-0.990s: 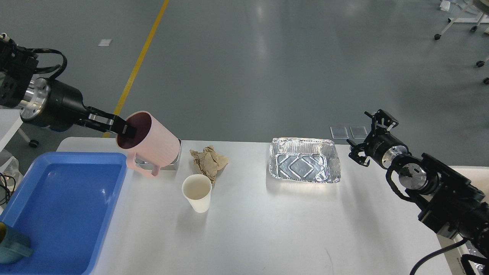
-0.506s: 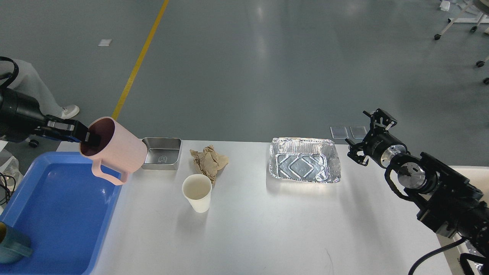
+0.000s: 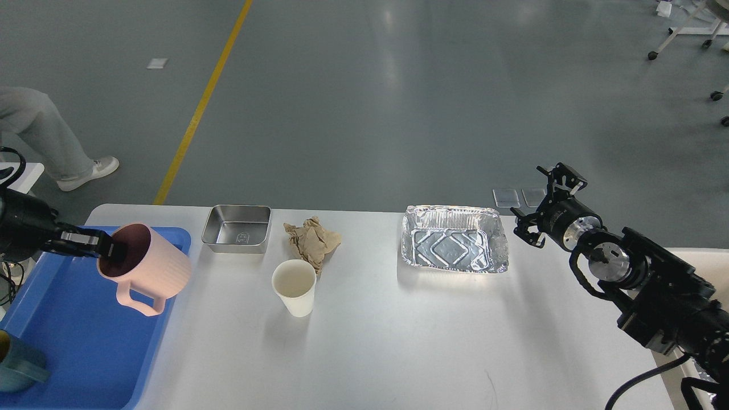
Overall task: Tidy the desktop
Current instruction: 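Lower the pink mug into the blue bin and release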
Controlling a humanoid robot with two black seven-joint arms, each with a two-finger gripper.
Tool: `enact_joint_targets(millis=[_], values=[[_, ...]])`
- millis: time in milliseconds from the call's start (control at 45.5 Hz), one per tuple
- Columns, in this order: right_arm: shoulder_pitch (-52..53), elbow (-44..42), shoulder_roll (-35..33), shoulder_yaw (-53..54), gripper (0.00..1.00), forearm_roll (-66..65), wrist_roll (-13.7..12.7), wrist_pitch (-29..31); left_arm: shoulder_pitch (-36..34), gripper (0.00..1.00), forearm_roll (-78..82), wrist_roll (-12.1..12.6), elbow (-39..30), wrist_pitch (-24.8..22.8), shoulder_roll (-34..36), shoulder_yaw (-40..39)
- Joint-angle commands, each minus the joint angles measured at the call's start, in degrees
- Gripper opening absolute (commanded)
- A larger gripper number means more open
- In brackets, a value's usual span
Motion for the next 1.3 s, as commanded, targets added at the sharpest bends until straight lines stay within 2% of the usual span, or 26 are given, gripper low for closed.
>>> enact_joint_targets(millis=[0,220,374,704,1012,1144,1276], values=[[0.0,0.0,0.0,-0.3,1.0,0.0,0.0,-0.1,6.9,0.01,3.8,0.3,0.1,4.4,-0.3,-0.1],[0.0,-0.1,0.0,-0.5,1.0,0.0,0.0,0.0,14.1,0.01,5.0,2.0,1.1,8.2,0.0,-0.1],[0.0,-0.1,0.0,-0.7,1.0,0.0,0.0,0.0,14.1,0.01,5.5,1.9,1.9,8.5,1.0,0.3],[-0.1,-0.1,0.0,-0.7,1.0,0.0,-0.1,0.0,17.3,0.01,7.4,2.0,8.9,9.6,1.4,0.6],[-0.4,-0.3,0.1,-0.7,1.0,0.0,-0.1,0.0,27.1,0.01,7.4,1.2,13.7,15.0,0.3,-0.4],[-0.6,-0.3,0.0,-0.7,1.0,0.0,-0.1,0.0,31.2,0.01,6.3,0.3,16.6,18.6,-2.5,-0.9],[-0.8,-0.3,-0.1,-0.7,1.0,0.0,-0.1,0.0,33.5,0.01,6.3,0.1,16.9,19.1,-2.9,-3.4]])
